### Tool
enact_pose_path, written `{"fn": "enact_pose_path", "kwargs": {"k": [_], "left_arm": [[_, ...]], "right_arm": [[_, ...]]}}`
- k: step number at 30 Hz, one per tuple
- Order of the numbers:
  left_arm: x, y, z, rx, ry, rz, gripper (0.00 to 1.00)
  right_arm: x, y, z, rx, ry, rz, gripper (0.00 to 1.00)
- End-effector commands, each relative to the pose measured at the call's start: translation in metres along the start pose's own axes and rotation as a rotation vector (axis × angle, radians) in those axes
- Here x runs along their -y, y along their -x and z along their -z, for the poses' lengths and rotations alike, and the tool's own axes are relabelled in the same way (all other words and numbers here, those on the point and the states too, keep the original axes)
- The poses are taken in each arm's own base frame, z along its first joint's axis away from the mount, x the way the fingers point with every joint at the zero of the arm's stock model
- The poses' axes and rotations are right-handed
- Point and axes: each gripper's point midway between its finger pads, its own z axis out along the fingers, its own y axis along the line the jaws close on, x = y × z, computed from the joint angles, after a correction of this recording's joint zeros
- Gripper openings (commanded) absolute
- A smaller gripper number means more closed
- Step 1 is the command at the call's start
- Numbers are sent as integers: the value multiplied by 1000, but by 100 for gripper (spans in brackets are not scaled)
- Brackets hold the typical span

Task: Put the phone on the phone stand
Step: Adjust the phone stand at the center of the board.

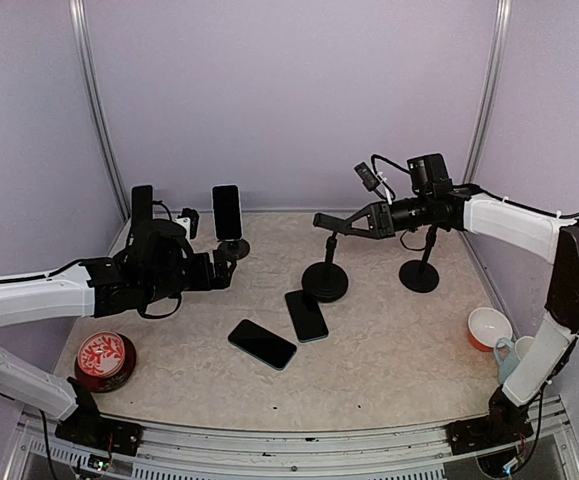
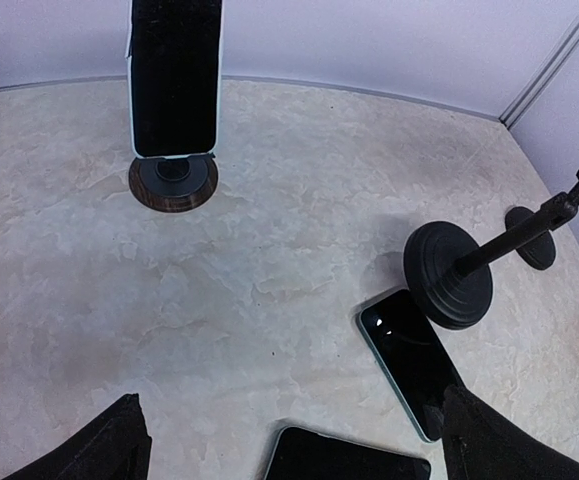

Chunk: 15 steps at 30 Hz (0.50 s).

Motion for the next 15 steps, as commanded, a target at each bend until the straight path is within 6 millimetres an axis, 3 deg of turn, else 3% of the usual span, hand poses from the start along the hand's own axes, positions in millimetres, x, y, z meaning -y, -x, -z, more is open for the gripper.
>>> {"fn": "enact_pose_path", "kwargs": {"k": [1, 15], "left_arm": [[6, 5, 4, 19, -25, 2, 99], [10, 7, -1, 12, -26, -18, 99]], "right_arm": [[-21, 11, 9, -4, 119, 104, 2], [-7, 11, 36, -7, 46, 156, 3]]}}
